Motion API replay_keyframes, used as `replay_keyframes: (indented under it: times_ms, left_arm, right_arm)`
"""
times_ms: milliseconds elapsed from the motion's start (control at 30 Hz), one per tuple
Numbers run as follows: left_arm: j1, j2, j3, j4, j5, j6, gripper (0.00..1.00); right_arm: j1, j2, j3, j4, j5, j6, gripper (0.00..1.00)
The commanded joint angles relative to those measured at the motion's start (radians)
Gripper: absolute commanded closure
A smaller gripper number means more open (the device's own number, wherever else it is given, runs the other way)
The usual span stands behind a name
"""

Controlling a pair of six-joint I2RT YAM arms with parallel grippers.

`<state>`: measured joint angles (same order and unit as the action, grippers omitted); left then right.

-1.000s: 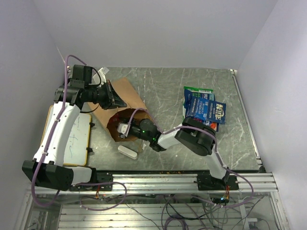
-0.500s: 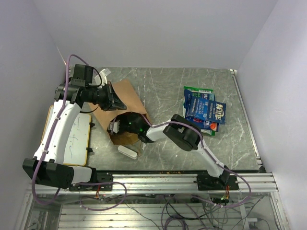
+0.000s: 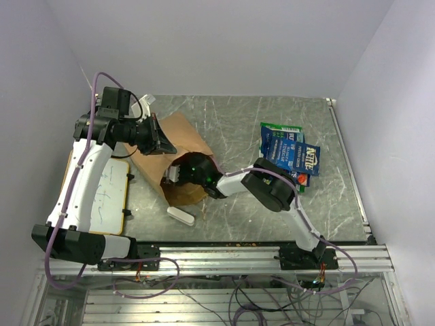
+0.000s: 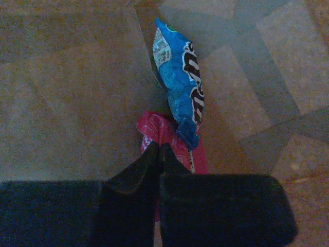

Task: Take the snacks out of the paper bag
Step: Take out the snack from the paper bag.

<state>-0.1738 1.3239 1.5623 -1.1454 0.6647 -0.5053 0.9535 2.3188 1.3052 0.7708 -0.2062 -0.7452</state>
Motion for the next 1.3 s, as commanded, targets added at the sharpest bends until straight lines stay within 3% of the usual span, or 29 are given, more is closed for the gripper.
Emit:
replay_keyframes:
  times_ms: [0,367,600,967,1267]
  left_arm:
    - [0.002,-0.005,0.024,0.019,-0.038,-0.027,0.93]
    - [0.003,-0.063,-0.092,0.187,-0.040,-0.175,0.93]
    - [0.003,-0.107,-0.158,0.233,-0.037,-0.222,0.93]
    - [0.003,-0.164,-0.310,0.410,-0.001,-0.348,0.93]
    - [0.003,-0.152,-0.308,0.460,-0.014,-0.366,0.93]
  right_arm:
    - [-0.002,-0.137,-0.131,0.011,-0.068,0.059,1.00]
    - [0.005,-0.323,-0.398,0.006,-0.080,0.141,1.00]
    - [0.006,-0.375,-0.432,-0.049,-0.091,0.085,0.99]
    - [0.016,-0.494,-0.475,0.002,-0.144,0.238,1.00]
    - [0.016,-0.605,-0.557,-0.108,-0.162,0.204,1.00]
